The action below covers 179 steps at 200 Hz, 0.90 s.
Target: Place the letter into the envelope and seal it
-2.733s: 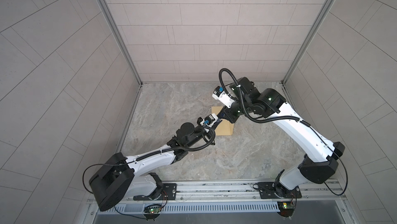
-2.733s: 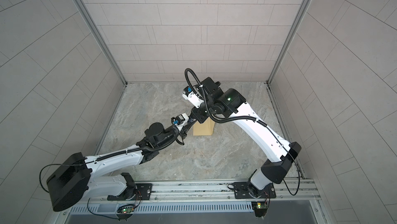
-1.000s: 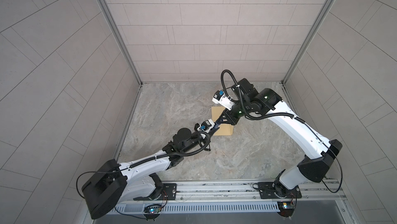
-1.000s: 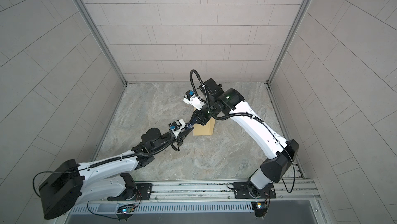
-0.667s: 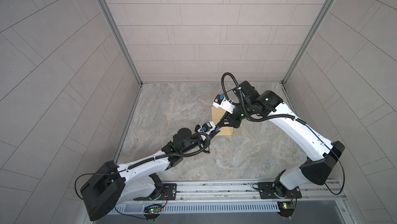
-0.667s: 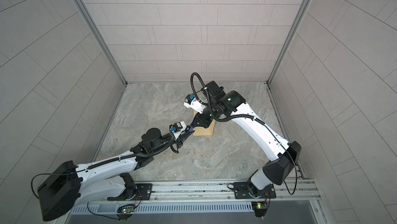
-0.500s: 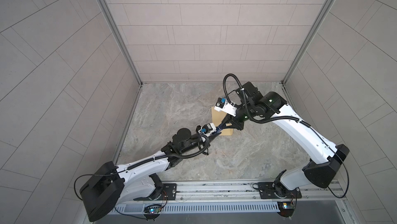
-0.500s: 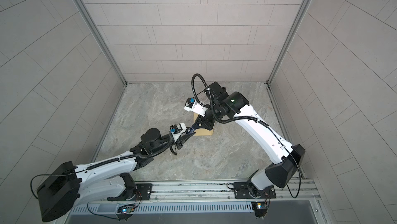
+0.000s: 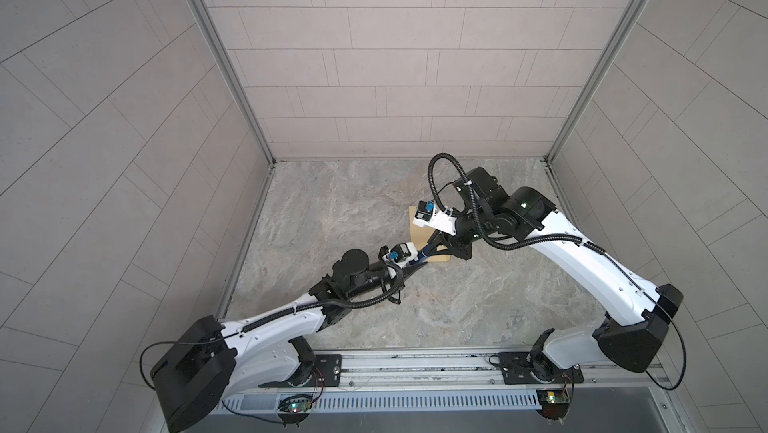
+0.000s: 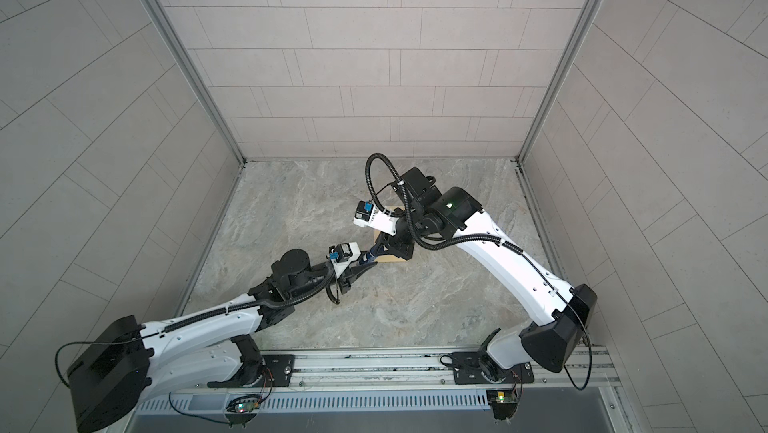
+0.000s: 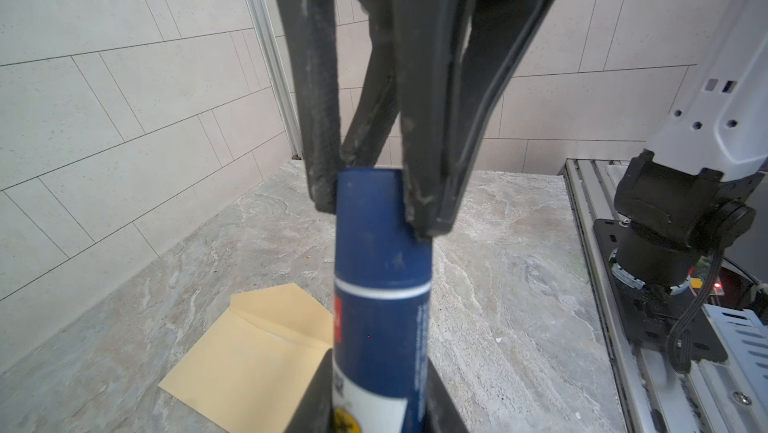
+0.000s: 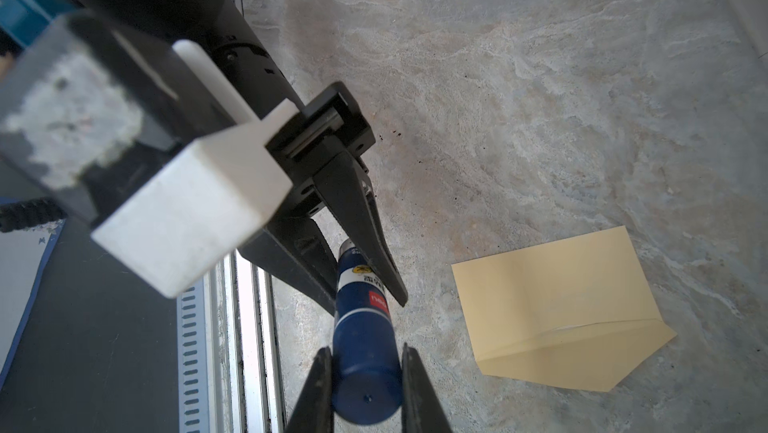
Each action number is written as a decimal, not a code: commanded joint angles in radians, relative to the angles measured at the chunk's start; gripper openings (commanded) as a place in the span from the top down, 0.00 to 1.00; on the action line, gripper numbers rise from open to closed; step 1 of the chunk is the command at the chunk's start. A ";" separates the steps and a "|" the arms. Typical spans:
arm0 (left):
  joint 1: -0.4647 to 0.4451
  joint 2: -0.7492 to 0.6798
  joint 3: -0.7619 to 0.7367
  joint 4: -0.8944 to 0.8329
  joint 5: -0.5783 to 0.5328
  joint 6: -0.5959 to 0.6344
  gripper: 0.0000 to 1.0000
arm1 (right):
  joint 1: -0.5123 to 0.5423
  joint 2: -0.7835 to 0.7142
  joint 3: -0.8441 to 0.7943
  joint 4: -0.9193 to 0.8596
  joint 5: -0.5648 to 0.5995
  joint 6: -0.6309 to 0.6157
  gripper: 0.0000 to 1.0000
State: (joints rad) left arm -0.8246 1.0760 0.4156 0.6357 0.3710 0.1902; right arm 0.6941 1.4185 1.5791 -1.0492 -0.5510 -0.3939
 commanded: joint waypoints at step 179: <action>0.024 -0.092 -0.075 0.113 0.065 -0.078 0.42 | 0.068 0.019 -0.027 0.093 0.042 0.237 1.00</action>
State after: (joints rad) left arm -0.8032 0.9909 0.3485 0.6846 0.3824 0.1097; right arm 0.7528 1.4284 1.5501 -0.9703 -0.5121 -0.1814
